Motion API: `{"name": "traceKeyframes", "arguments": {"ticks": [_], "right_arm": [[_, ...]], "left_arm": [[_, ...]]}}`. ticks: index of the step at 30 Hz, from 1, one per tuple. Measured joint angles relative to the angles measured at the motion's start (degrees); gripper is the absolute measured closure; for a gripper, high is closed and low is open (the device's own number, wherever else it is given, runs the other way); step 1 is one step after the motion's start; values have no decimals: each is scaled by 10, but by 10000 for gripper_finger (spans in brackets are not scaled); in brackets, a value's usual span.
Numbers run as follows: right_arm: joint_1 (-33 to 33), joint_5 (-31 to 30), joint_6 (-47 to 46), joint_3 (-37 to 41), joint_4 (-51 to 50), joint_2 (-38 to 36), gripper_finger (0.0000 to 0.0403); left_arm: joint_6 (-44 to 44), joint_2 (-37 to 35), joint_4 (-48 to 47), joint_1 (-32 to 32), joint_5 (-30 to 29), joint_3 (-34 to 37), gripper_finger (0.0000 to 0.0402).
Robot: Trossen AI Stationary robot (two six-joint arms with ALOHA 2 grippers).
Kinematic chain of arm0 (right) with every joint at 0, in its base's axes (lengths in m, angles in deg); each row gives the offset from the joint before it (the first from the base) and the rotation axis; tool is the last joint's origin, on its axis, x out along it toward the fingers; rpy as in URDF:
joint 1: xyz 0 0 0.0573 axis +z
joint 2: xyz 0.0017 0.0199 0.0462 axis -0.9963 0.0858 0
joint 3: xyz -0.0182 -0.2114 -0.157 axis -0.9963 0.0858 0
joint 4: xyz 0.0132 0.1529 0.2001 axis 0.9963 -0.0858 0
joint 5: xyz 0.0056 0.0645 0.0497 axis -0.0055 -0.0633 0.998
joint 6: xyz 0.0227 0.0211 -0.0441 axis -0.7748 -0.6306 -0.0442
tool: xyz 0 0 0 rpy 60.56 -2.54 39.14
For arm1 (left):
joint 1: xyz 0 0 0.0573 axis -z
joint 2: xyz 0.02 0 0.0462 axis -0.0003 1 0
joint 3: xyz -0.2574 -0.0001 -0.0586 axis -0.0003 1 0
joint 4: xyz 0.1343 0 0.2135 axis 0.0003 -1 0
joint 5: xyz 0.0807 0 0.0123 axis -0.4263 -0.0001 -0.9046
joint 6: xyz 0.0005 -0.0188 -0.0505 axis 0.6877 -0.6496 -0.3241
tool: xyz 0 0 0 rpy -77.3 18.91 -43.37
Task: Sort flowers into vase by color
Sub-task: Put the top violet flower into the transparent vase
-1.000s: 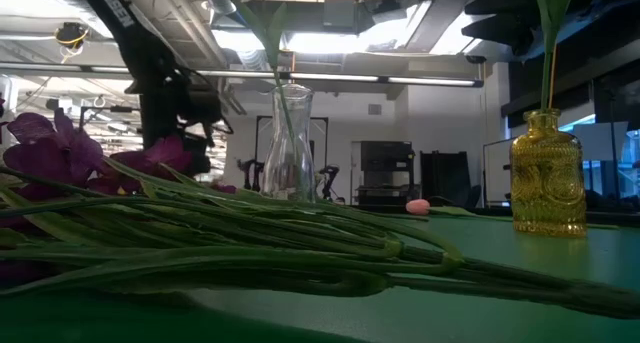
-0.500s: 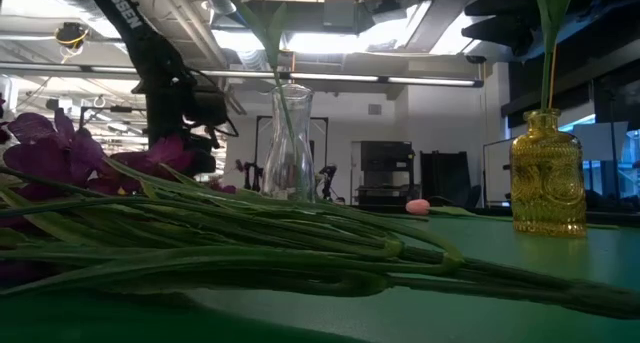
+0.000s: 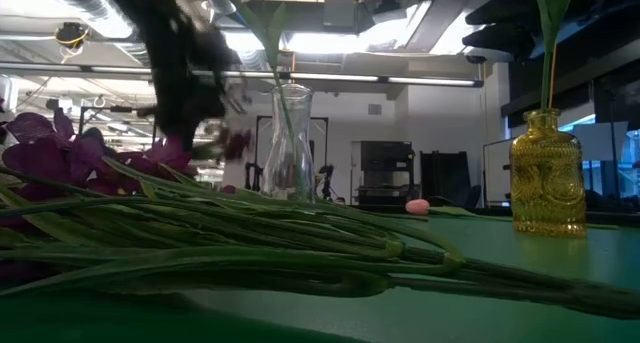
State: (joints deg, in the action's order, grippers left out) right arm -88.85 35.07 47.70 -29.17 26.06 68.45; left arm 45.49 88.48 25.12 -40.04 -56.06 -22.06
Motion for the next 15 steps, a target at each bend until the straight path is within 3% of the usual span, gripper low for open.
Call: {"name": "traceKeyframes", "arguments": {"ticks": [3, 9, 15], "right_arm": [[0, 0, 0, 0, -1, 0, 181], [0, 0, 0, 0, -1, 0, 181], [0, 0, 0, 0, -1, 3, 181]], "left_arm": [[-8, -85, 21, 19, 26, -14, 395], [-33, -260, 137, 76, 167, -15, 394], [-46, -352, 266, 196, 248, -15, 393]]}}
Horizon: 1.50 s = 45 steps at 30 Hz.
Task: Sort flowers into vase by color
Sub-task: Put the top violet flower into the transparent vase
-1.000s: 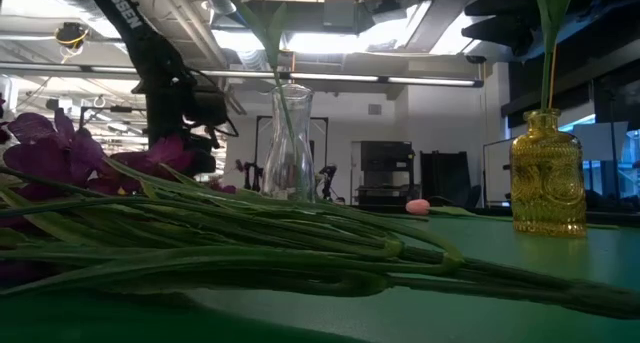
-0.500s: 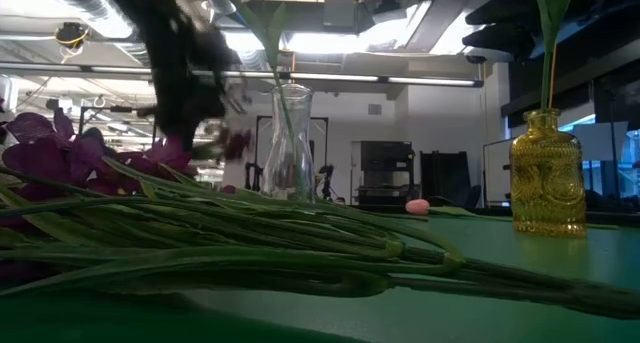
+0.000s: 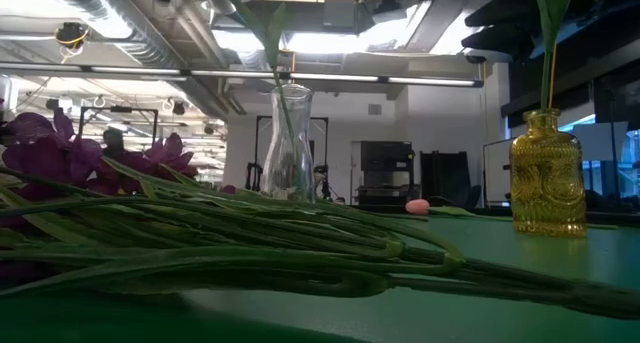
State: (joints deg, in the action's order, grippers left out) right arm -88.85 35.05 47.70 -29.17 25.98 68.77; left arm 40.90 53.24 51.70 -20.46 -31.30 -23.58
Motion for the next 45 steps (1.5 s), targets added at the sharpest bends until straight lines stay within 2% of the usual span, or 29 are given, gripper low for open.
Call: {"name": "traceKeyframes", "arguments": {"ticks": [3, 7, 13, 19, 24, 32, 38, 45], "right_arm": [[0, 0, 0, 0, 4, 3, 181], [0, 0, 0, 0, 5, 3, 181], [0, 0, -3, 0, 4, 3, 181], [0, 0, -2, 0, 3, -3, 181], [0, 0, -1, 0, 1, -2, 181], [0, 0, 0, 0, 0, -3, 181], [0, 0, 0, 0, -1, -2, 181], [0, 0, 0, 0, -15, -2, 181]], "left_arm": [[0, -5, 60, 74, 6, 0, 393], [24, 28, 145, 172, -11, 25, 393], [99, 112, 252, 281, -101, 61, 392], [185, 202, 383, 351, -174, 66, 392], [243, 275, 467, 370, -222, 65, 392], [280, 358, 510, 366, -298, 65, 392], [276, 375, 508, 358, -342, 65, 392], [280, 378, 499, 373, -423, 65, 392]]}}
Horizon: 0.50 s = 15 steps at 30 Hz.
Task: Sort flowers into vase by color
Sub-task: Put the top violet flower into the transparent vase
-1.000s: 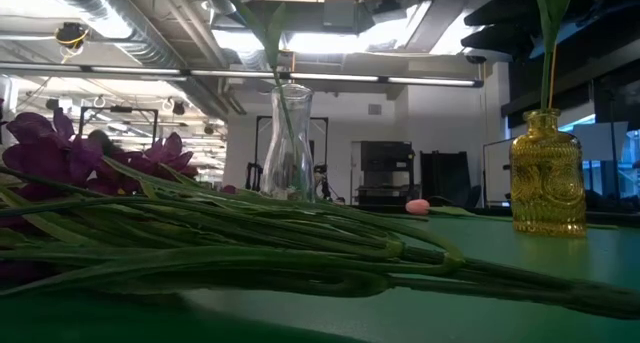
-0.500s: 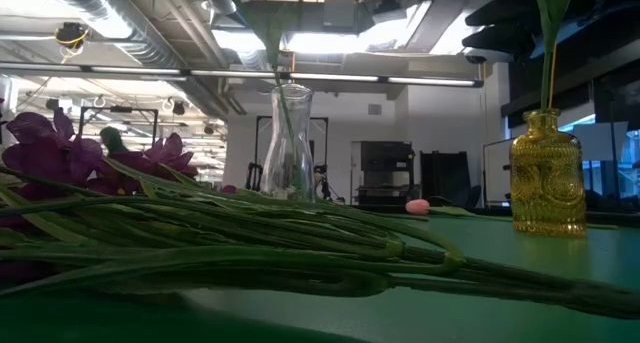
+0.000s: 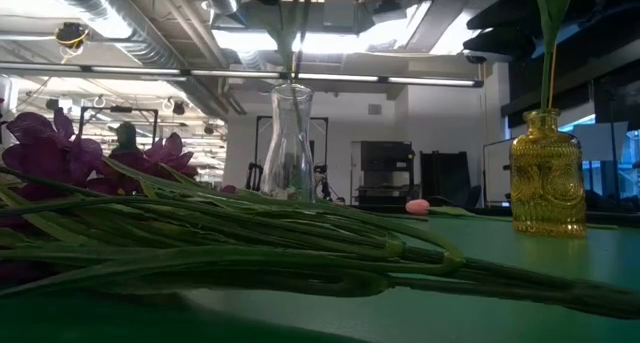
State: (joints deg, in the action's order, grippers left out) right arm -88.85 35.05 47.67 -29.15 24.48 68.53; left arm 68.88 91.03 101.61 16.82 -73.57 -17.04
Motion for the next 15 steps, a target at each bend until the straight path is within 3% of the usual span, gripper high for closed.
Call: {"name": "traceKeyframes", "arguments": {"ticks": [6, 15], "right_arm": [[0, 0, -2, 0, -3, 0, 181], [0, 0, -4, 0, -2, 0, 181]], "left_arm": [[44, -3, 15, 28, -75, 0, 392], [114, -48, 91, 103, -81, 0, 392]]}}
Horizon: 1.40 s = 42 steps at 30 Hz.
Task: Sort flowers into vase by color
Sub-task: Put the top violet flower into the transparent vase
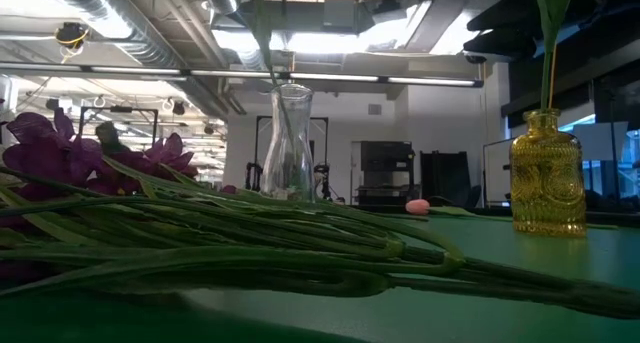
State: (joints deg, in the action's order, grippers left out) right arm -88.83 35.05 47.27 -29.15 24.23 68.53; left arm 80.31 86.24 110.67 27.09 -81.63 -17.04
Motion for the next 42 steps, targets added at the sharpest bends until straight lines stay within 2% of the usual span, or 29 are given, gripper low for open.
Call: {"name": "traceKeyframes", "arguments": {"ticks": [4, 8, 13, 16, 20, 24, 27, 35, 42], "right_arm": [[0, 0, 0, 0, 0, 0, 181], [0, 0, 0, 0, 0, 0, 181], [0, 0, 0, 0, 0, 0, 181], [0, 0, 0, 0, 1, 0, 181], [0, 0, -9, 0, 0, 0, 181], [0, 0, -10, 0, 0, 0, 181], [0, 0, -10, 0, 0, 0, 181], [0, 0, -10, 0, 0, 0, 181], [0, 0, -10, 0, 0, 2, 181]], "left_arm": [[3, -20, -3, 37, -18, 0, 392], [13, -17, -12, 72, -66, 0, 392], [-46, 4, -63, 92, -112, 0, 392], [-81, 33, -53, 90, -133, 12, 392], [-91, 74, 34, 81, -156, 43, 392], [-47, 116, 196, 62, -147, 69, 392], [-5, 147, 267, 42, -153, 76, 392], [1, 170, 289, -4, -153, 76, 392], [38, 170, 335, -6, -145, 76, 392]]}}
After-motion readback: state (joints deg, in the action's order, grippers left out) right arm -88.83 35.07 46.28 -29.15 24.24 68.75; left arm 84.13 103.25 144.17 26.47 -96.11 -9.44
